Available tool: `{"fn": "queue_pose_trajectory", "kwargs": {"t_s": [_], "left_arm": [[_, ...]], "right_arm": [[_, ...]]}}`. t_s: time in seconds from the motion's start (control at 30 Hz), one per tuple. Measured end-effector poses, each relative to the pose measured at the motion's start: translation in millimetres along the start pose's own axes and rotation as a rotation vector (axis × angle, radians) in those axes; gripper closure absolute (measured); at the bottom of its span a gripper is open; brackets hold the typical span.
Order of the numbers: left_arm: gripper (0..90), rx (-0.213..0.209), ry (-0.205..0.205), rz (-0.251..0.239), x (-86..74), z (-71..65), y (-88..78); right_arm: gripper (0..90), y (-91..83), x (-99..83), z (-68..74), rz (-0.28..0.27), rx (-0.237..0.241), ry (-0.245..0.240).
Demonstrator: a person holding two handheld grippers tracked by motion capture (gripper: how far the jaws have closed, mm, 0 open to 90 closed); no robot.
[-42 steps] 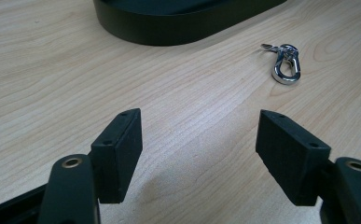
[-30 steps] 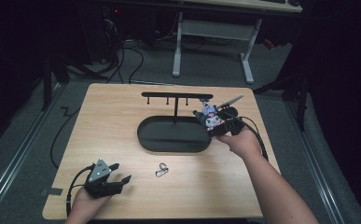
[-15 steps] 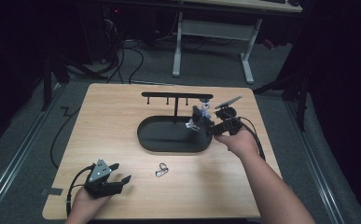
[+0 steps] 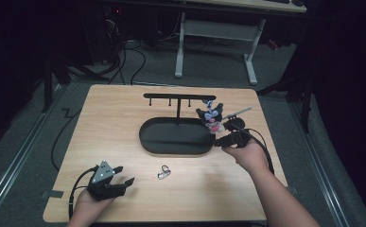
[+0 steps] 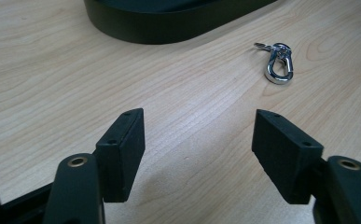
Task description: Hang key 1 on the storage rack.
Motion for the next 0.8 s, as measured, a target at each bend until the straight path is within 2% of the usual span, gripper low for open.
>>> {"fn": "queue_pose_trajectory", "kwargs": {"t_s": [0.07, 0.17, 0.33, 0.43, 0.6, 0.63, 0.8], "left_arm": [[36.9, -0.002, -0.004, 0.002, 0.7, -1.6, 0.5], [37.6, -0.006, -0.004, 0.008, 1.2, -3.3, 0.8], [38.9, -0.015, -0.013, 0.008, 2.0, -5.4, 1.5], [40.0, -0.022, -0.019, 0.009, 2.2, -7.0, 2.1], [43.2, -0.019, -0.01, 0.01, 2.8, -10.0, 2.2], [44.4, -0.017, -0.006, 0.008, 3.3, -11.4, 2.5], [52.2, -0.016, -0.001, 0.01, 5.5, -14.7, 3.6]], "right_arm": [[56.7, 0.2, -9.6, -0.1, -0.014, -0.002, -0.016], [60.0, 0.0, -24.0, -1.0, -0.023, 0.019, -0.002], [64.8, -1.5, -45.0, -1.1, -0.059, 0.022, -0.028], [67.0, -1.7, -56.6, -0.3, -0.088, 0.038, -0.027], [71.0, 0.2, -72.9, -0.1, -0.135, 0.03, -0.044], [74.1, 2.9, -84.2, -1.4, -0.16, 0.039, -0.036], [82.5, 8.4, -106.7, -6.2, -0.242, 0.06, -0.015]]}}
Point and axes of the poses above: each handheld gripper's, and its own axes: y roughly forward along the jaws, x roughly out of its top, z roughly to its left, the point moved 5 cm from there along y, roughly forward along the jaws, and after that the axes turned 7 degrees about y, right-handed, at the moved point
